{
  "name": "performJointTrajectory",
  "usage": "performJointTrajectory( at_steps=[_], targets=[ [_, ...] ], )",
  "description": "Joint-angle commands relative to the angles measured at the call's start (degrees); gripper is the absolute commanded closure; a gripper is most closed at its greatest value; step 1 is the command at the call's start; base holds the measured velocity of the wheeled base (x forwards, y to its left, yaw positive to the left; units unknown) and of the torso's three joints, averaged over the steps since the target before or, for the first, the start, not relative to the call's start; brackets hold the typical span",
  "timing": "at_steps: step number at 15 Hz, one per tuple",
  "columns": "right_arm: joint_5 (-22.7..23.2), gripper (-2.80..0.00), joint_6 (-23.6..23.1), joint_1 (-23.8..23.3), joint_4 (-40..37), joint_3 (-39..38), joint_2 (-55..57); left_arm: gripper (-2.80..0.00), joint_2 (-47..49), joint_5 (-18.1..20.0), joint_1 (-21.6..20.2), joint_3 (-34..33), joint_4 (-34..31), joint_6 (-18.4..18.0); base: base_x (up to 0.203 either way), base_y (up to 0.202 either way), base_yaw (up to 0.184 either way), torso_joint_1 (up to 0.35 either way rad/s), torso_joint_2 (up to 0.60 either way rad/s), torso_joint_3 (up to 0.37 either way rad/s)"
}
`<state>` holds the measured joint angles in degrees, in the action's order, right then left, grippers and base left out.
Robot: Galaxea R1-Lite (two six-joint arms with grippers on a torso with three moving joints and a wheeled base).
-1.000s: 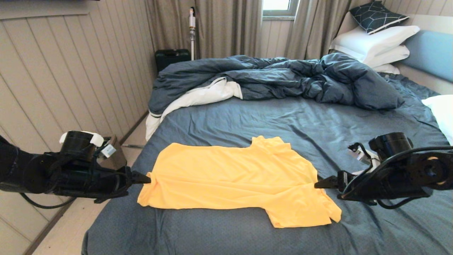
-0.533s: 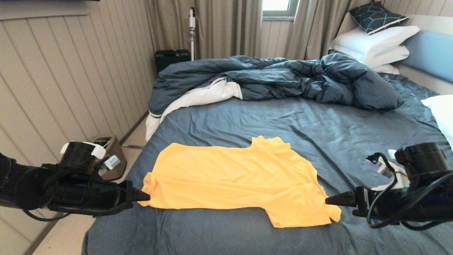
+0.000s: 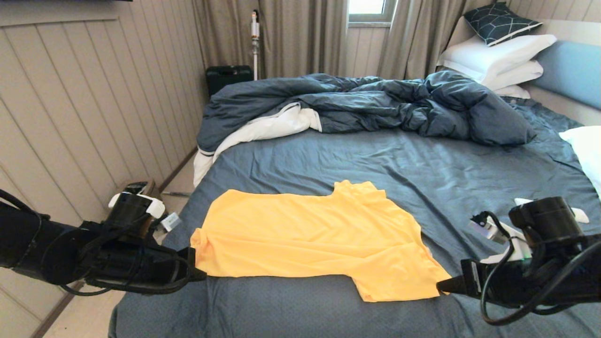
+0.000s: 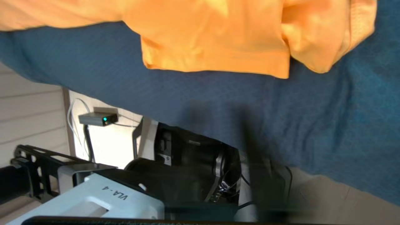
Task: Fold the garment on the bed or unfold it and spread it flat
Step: Fold the yellow T-shirt
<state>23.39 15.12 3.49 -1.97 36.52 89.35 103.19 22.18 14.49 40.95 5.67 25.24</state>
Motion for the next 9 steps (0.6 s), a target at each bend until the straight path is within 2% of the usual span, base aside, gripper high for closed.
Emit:
performJointTrajectory(
  at_steps=[1,7,8,9],
  targets=[
    [0.0,0.0,0.0,0.8,0.0,-0.3,1.8,0.0,-0.8,-0.1,2.0,0.0,0.0,1.1,0.0,0.0,0.0,0.0,0.0,0.0],
    [-0.2,0.0,0.0,2.4,0.2,0.1,8.7,0.0,-2.1,-0.6,4.2,1.0,0.4,4.6,0.0,0.0,0.0,0.0,0.0,0.0],
    [-0.2,-2.8,0.1,2.4,0.2,0.1,9.5,0.0,-2.3,-0.6,4.6,0.9,0.6,4.9,0.0,0.0,0.0,0.0,0.0,0.0],
    [-0.4,-2.8,0.0,2.5,0.4,0.0,9.7,0.0,-2.5,-0.6,4.8,0.9,0.6,5.0,0.0,0.0,0.0,0.0,0.0,0.0]
  ],
)
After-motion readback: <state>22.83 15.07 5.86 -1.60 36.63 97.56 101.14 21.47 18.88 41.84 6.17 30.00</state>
